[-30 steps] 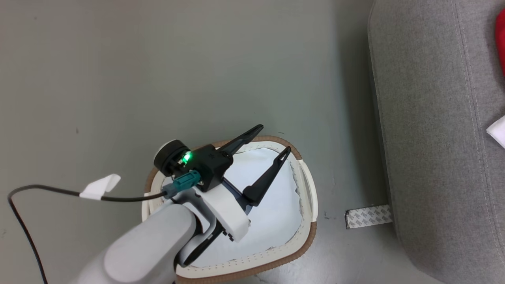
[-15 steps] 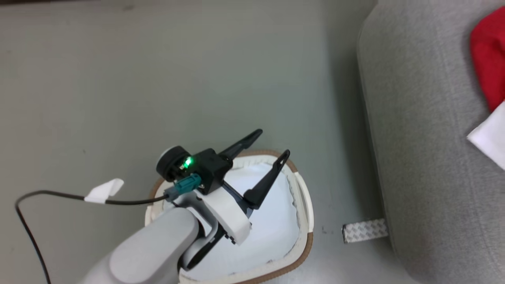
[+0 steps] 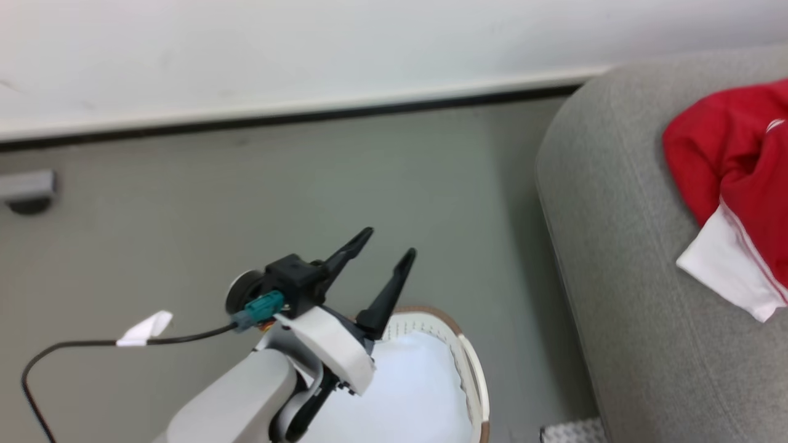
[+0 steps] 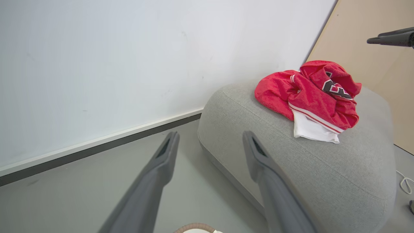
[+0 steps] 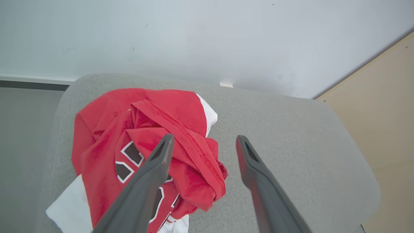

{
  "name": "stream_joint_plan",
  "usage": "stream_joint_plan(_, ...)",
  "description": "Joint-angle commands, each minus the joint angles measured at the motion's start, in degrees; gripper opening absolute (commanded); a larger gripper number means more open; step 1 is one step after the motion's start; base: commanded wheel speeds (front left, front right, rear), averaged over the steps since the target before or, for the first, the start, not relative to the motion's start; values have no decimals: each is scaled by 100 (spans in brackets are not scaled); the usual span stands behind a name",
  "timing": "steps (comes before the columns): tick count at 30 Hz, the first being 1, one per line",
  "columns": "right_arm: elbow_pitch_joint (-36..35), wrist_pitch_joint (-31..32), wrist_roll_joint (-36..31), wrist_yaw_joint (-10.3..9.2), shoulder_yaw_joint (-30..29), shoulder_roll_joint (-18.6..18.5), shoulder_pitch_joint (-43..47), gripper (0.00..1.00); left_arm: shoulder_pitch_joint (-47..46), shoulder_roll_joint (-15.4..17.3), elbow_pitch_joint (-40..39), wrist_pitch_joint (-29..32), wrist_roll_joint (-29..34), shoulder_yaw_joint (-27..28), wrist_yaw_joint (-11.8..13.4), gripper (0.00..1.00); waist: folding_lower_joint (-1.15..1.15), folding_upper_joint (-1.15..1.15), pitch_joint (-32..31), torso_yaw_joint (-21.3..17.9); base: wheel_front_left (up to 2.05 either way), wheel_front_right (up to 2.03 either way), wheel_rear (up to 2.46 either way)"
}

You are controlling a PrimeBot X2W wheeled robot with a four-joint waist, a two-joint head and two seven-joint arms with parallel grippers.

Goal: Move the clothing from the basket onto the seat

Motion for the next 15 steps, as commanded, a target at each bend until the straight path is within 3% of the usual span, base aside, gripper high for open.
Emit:
stream_joint_plan(1, -45, -88, 89, -14, 78, -30, 96, 100, 124, 16, 26, -41, -62, 50, 27, 100, 1, 0, -363, 95, 0, 0, 0)
stream_joint_plan(7, -416, -775, 497, -15, 436, 40, 88, 100, 414, 37, 91, -84, -216, 573, 226, 100, 1, 0, -863, 312, 0, 0, 0)
stream_joint_plan(15, -968, -1478, 420, -14, 473, 602, 470, 100, 1059, 203, -203, -84, -158, 1588, 421, 100, 1, 0, -1252, 522, 0, 0, 0)
